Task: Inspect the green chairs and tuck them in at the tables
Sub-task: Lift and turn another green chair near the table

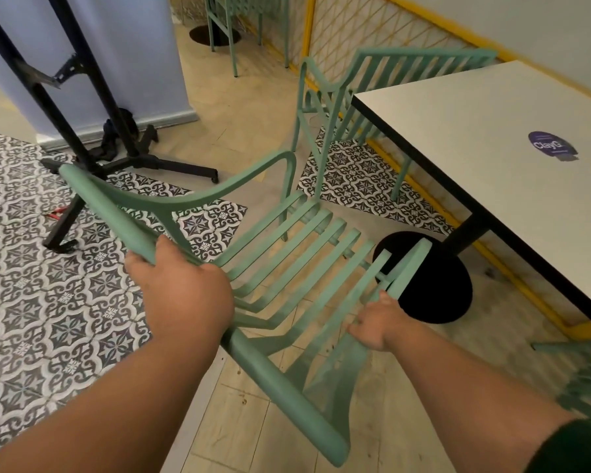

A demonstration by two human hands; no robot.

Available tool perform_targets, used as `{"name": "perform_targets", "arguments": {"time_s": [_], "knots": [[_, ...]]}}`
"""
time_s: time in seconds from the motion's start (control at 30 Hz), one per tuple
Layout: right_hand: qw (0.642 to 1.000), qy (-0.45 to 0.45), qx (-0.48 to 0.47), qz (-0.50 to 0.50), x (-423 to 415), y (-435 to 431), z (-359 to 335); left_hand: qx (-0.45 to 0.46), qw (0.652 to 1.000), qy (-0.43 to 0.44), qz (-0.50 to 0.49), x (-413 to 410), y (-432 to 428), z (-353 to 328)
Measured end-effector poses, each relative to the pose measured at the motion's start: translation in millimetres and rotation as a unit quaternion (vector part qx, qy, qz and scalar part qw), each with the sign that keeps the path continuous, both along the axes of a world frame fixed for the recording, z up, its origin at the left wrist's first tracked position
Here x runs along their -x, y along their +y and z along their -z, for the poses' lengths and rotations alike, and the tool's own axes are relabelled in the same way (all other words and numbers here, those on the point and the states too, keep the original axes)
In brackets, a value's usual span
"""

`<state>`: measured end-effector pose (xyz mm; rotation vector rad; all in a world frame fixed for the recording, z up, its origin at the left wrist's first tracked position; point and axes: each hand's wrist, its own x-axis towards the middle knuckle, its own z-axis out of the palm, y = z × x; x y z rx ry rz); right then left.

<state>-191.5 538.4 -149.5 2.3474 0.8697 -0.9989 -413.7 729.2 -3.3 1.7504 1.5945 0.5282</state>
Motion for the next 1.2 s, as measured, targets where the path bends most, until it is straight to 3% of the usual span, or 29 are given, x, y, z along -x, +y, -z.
{"name": "perform_targets", "arguments": {"time_s": [0.13,0.83,1.03,1.2], "knots": [[0.998,-0.021,-0.055,0.015,17,-2,-12,-0.005,1.0,0.012,0.0,-2,3,0],[0.997,-0.02,-0.072,0.023,82,7,-10,0.003,0.996,0.027,0.088,15,53,-11],[0.978,0.003,-0.135,0.159,91,6,-5,-0.003,0.995,0.026,0.1,18,60,-12],[0.982,0.044,-0.166,0.079,91,-13,-2,-0.008,0.995,-0.056,0.088,23,51,-17]]}}
